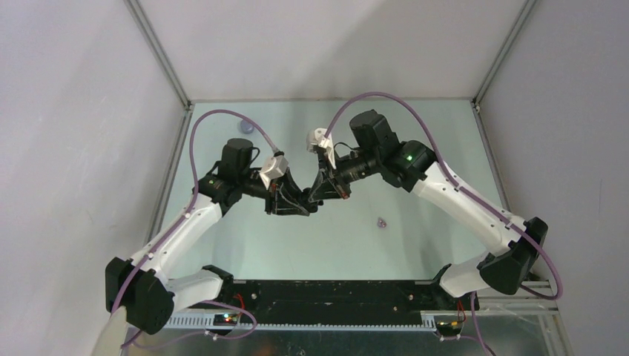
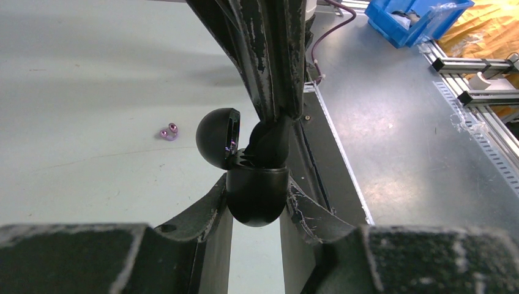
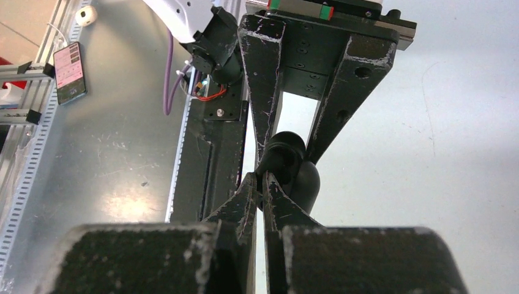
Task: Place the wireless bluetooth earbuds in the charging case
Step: Insert the left earbud into the left side groove of the charging case.
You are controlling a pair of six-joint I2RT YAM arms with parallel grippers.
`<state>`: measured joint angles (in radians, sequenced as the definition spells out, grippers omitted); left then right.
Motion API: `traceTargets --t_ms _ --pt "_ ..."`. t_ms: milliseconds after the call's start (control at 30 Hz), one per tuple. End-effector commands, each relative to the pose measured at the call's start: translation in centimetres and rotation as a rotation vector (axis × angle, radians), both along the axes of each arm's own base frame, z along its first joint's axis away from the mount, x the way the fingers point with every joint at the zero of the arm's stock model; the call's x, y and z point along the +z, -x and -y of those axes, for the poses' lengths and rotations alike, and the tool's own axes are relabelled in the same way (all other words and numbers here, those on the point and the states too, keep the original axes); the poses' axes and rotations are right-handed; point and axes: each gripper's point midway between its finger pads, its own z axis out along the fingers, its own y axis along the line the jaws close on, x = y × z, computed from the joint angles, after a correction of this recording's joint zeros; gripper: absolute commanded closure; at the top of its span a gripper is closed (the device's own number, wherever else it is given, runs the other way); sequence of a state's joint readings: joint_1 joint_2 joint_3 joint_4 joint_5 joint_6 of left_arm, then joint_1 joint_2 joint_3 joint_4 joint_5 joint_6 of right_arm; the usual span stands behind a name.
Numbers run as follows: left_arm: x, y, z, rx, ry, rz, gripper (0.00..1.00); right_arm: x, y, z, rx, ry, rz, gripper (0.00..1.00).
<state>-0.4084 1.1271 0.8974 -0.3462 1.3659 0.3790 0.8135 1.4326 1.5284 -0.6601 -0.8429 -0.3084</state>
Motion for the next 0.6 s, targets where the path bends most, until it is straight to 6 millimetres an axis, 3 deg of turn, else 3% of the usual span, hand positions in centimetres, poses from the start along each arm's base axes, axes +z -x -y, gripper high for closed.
traceTargets --t_ms 0,467,567 --pt "1.6 0.3 0.2 -0.034 0.043 0.069 1.0 1.0 -0.5 -0.8 -0.012 -0.025 0.051 1.0" --pt "1.8 0.5 0.1 -0.041 0.047 0.07 1.0 -1.1 -0.8 -2.5 -0.046 0.047 0.087 1.0" --pt "1.8 0.5 0.1 -0.042 0.047 0.071 1.0 -0.6 -1.0 -2.3 -0.058 0.052 0.112 0.93"
